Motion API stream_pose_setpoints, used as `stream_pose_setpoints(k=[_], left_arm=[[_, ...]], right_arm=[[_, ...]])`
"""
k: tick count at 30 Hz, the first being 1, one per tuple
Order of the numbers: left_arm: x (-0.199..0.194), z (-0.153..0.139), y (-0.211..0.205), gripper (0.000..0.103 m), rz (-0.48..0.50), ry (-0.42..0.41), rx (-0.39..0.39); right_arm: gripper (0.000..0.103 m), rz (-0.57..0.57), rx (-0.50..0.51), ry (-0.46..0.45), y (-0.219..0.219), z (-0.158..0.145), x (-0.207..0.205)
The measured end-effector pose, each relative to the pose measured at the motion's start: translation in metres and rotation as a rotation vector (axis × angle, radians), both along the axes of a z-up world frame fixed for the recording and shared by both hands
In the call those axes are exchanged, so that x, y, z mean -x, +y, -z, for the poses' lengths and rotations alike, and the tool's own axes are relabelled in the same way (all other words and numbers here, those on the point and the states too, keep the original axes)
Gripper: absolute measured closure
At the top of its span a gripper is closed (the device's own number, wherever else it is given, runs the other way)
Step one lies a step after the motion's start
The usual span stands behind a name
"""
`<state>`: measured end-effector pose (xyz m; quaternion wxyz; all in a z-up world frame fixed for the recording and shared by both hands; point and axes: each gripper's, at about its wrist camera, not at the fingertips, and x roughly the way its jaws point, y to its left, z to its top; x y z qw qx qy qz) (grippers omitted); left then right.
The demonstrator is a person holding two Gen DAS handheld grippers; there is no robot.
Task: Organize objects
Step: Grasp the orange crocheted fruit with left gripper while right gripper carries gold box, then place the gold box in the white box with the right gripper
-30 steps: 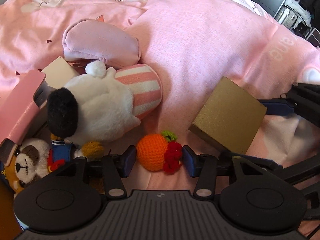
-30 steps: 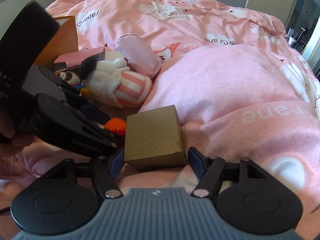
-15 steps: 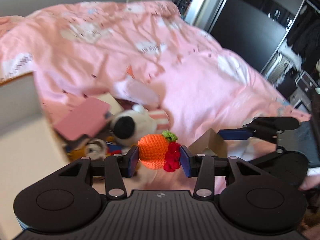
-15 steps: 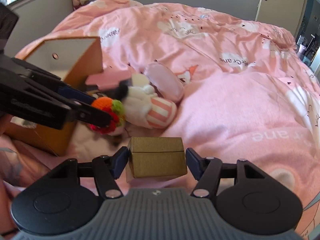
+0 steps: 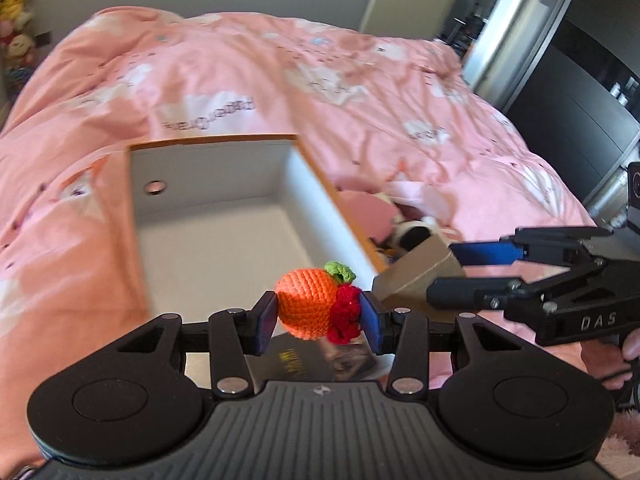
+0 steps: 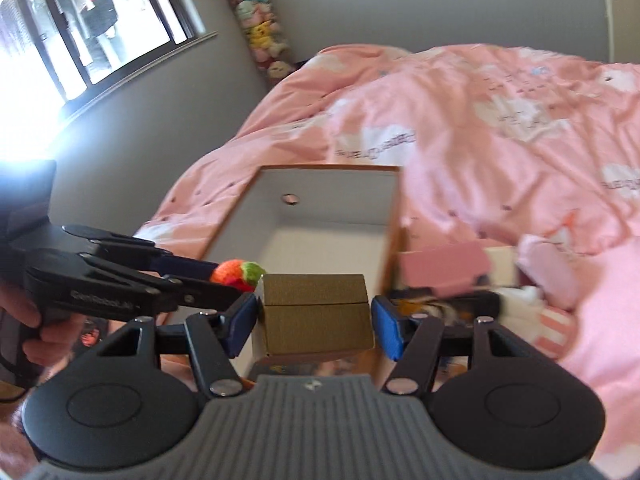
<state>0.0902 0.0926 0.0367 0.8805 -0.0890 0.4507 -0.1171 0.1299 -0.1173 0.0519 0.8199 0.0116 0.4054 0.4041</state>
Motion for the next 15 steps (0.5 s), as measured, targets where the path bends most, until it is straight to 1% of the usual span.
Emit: stream_pose_setpoints(k=[3, 4, 6, 10, 12, 15], left_arm=[[0.003, 0.001, 0.022, 0.053, -0.051, -0.007, -0.010], [0.006, 0.002, 0.032, 0.053, -0.063, -0.009, -0.001], [0.006, 0.004, 0.042, 0.053, -0.080, -0.012, 0.014], [0.005, 0.010, 0.053, 0.053, -0.088, -0.034, 0.006], [0.004, 0.014, 0.056, 0.053, -0.085, -0.036, 0.020], [0.002, 0.019, 0.062, 0.053, -0.081, -0.036, 0.029]], right_arm=[[0.039, -0.016, 0.023, 0.062, 0.037, 0.013, 0.000], [0.039, -0.017, 0.031, 0.088, 0.047, 0.019, -0.001], [0.039, -0.008, 0.044, 0.156, 0.063, 0.035, -0.001], [0.039, 0.019, 0.044, 0.286, 0.085, 0.063, -0.003], [0.039, 0.037, 0.049, 0.324, 0.093, 0.071, -0.005], [0.039, 0.050, 0.086, 0.344, 0.103, 0.080, -0.007]])
